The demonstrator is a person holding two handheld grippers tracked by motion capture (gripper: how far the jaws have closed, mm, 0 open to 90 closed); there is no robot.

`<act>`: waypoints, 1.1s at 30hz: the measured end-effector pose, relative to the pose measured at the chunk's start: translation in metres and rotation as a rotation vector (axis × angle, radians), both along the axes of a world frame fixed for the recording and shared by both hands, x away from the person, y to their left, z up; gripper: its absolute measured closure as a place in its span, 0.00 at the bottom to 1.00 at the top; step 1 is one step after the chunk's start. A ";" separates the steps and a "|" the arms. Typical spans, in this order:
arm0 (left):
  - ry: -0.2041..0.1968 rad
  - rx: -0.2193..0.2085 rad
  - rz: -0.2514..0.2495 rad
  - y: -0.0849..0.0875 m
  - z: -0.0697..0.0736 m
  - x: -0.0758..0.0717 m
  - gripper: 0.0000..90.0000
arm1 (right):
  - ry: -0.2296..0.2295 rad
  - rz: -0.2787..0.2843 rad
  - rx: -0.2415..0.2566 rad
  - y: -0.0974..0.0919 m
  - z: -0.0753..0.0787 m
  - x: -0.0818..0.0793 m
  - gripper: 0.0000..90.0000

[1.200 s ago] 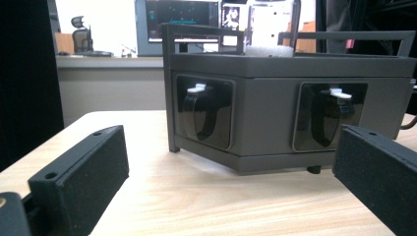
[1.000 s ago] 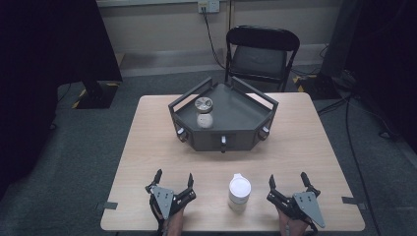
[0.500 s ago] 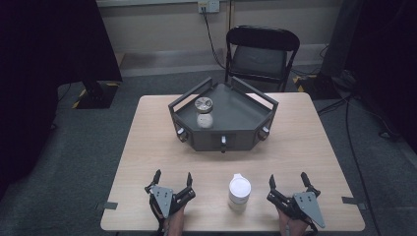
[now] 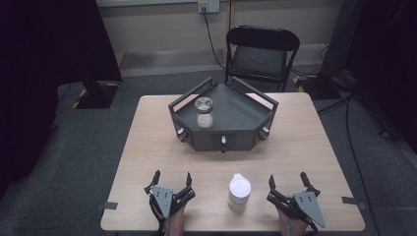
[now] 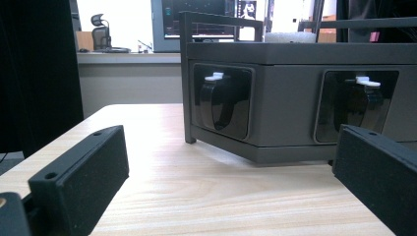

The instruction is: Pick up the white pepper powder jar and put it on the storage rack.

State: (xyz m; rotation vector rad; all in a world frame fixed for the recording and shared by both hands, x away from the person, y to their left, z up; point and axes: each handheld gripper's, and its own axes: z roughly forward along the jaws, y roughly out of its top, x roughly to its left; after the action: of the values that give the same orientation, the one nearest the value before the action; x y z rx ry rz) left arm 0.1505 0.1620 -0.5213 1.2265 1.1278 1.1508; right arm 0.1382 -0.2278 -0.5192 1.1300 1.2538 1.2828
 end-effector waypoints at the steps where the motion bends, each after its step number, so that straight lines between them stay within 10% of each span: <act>1: 0.000 0.000 0.002 0.000 0.000 0.000 0.00 | 0.000 0.001 0.000 0.000 0.000 0.000 0.01; 23: 0.000 0.000 0.001 0.000 0.000 0.000 0.00 | -0.150 0.139 0.032 0.017 0.021 -0.028 0.00; 33: 0.000 0.000 0.001 0.000 0.000 0.000 0.00 | -0.119 0.293 0.005 0.037 0.031 -0.031 0.02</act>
State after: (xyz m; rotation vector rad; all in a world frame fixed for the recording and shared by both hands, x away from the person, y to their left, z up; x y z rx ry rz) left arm 0.1506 0.1618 -0.5212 1.2262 1.1287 1.1517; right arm 0.1075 -0.1908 -0.4885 0.8813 1.3621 1.5472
